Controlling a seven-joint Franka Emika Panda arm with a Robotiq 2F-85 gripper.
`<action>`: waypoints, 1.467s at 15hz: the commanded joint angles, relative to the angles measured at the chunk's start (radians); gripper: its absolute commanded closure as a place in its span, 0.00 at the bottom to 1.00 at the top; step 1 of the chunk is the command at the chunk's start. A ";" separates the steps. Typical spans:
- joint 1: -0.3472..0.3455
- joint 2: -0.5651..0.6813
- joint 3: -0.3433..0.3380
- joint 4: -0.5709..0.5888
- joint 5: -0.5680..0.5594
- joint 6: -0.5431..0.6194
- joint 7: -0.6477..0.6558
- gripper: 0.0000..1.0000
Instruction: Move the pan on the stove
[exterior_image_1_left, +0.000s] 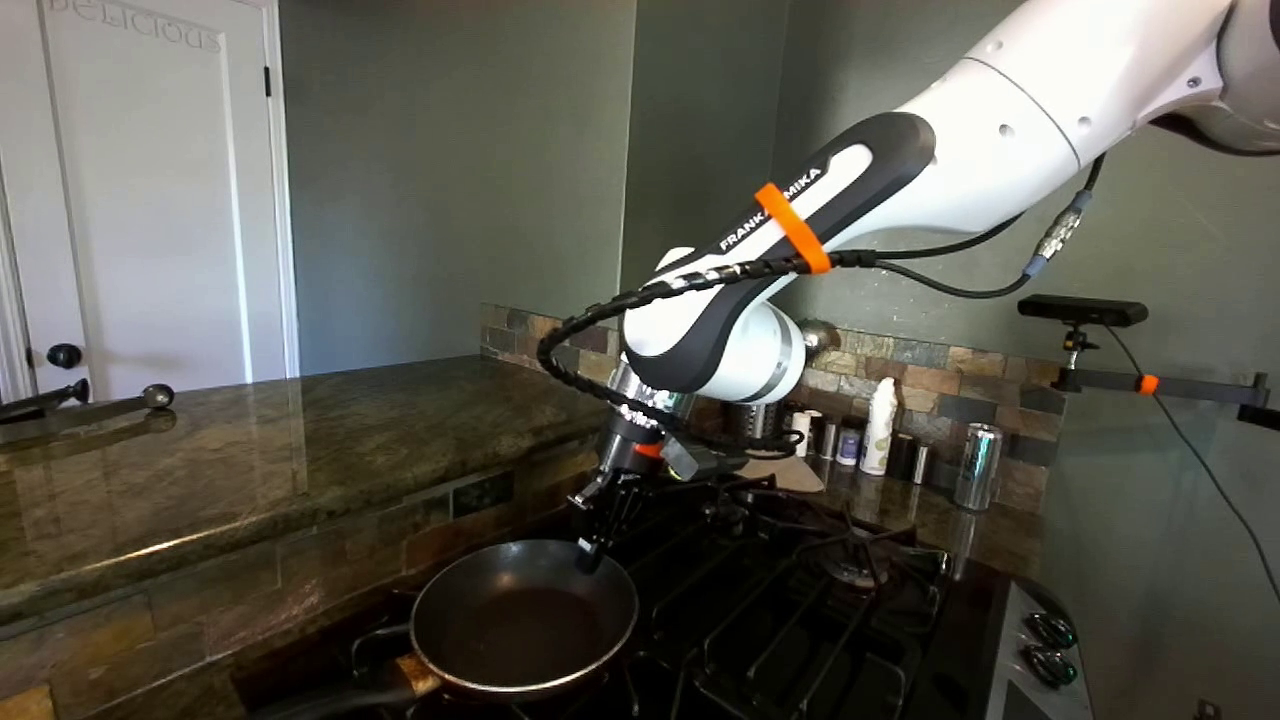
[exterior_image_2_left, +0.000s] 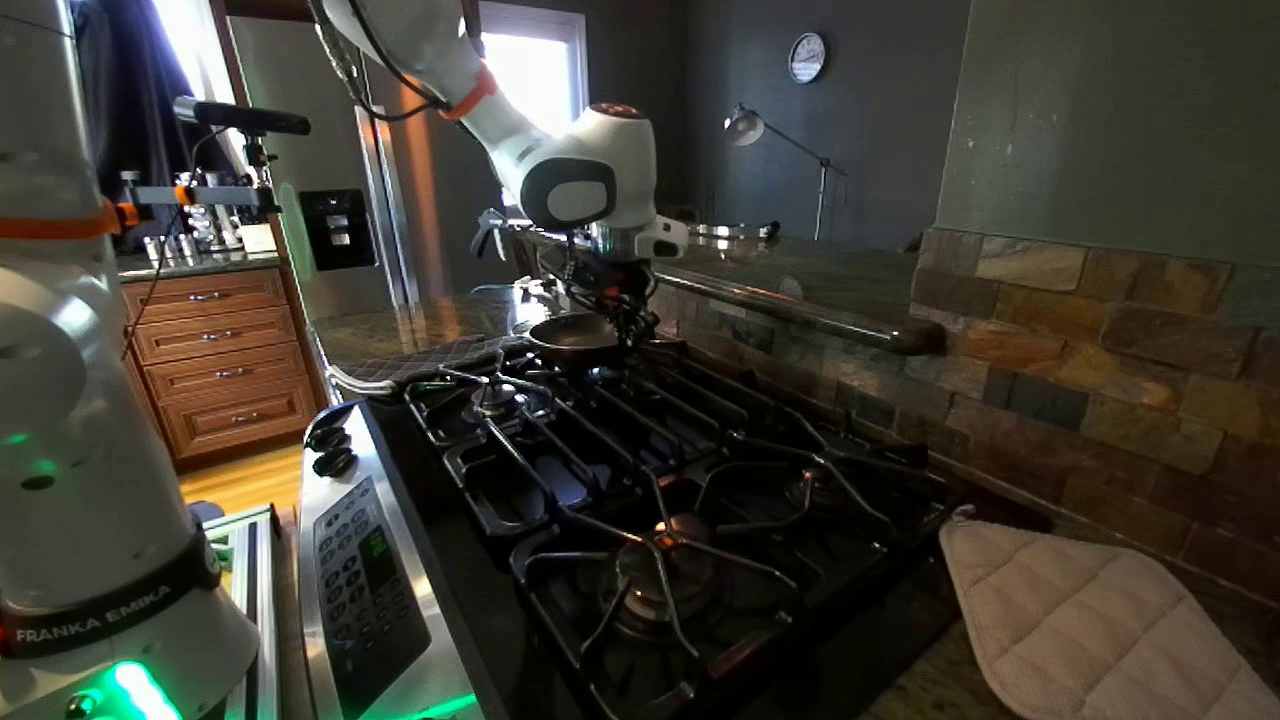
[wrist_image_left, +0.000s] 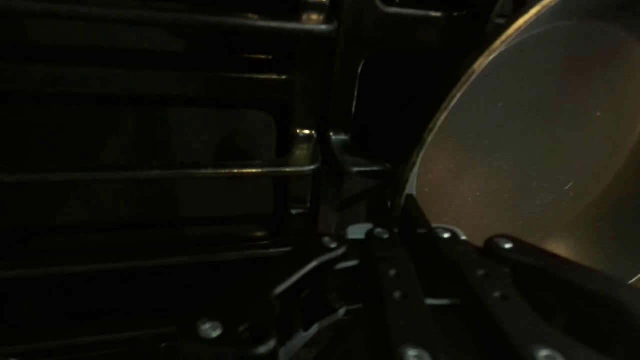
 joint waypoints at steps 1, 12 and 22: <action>-0.010 0.041 0.020 0.019 -0.032 0.036 0.049 0.98; -0.014 0.052 0.030 0.026 -0.024 0.029 0.040 0.50; -0.007 -0.019 0.041 -0.003 -0.046 0.013 0.050 0.00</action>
